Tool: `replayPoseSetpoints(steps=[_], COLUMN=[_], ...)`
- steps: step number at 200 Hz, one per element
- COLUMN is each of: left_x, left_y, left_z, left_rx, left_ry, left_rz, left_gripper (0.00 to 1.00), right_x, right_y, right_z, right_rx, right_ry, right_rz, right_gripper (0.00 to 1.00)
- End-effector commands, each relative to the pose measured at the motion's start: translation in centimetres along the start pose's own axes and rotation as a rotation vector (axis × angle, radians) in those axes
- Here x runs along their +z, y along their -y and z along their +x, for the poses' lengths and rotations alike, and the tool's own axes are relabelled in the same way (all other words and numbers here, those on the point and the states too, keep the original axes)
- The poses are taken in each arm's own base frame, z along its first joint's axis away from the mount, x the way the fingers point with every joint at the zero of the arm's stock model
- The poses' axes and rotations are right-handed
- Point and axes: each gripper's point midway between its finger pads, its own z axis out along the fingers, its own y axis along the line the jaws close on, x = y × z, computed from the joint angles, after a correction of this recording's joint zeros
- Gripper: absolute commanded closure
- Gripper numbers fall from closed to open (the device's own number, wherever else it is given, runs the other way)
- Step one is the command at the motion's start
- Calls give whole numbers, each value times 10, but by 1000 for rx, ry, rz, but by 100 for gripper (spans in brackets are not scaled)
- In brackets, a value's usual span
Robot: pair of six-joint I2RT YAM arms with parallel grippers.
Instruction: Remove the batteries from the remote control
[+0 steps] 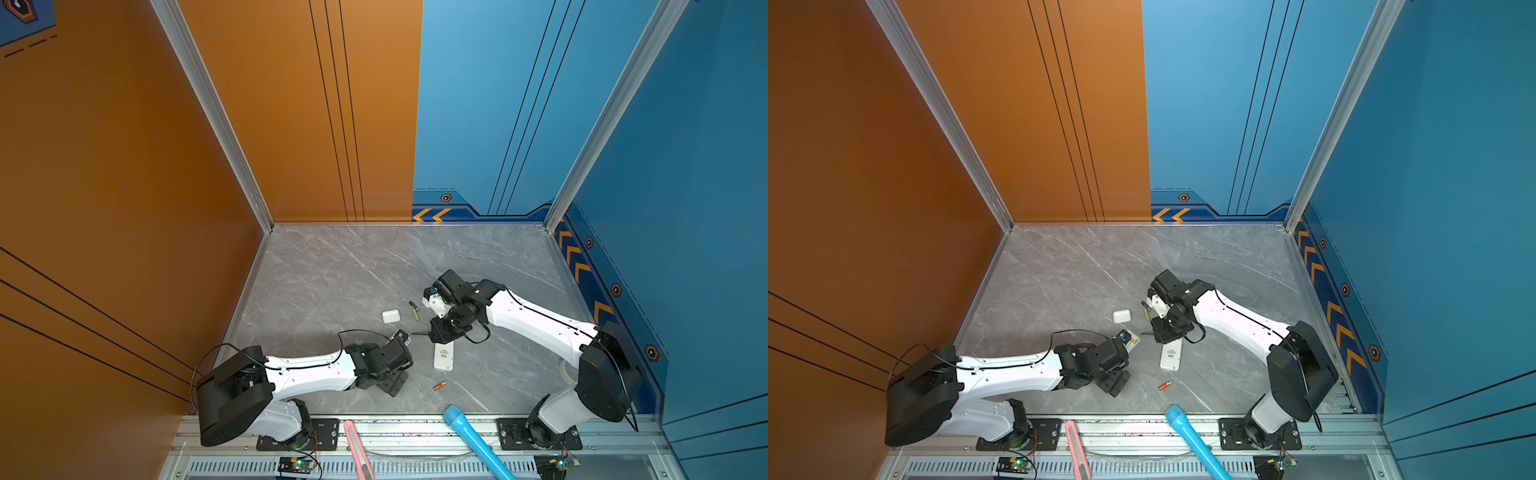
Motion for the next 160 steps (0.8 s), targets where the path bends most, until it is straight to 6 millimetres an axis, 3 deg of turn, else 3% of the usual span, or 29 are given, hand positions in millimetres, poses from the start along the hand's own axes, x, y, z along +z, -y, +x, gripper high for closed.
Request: replayPoseSetpoints(steps=[1,28,49,93,124,160], left_x=[-14,-32,-38,-27,-21,-9], left_y=[-13,-26,-24,-33,-22,-19], left_z=[4,6,7,17,9,13], left_rx=[-45,-136,-172,-219,-233,-230], left_ry=[15,55,109,55,54,8], left_rz=[-44,-57,3,15,89,98], left_gripper=[2,2,2,2,2,2], right_x=[5,18,26,24,16,4], right_y=[1,-3,-6,-11,-19,-58], right_z=[-6,-18,-20,-26,-21,-19], right_rx=[23,28,23,17,18,-18], right_ry=[-11,-14,-27,-15,-10,1], right_rz=[-8,-28,-29,-28,-54,-185], right_gripper=[100,100,100,100,100,100])
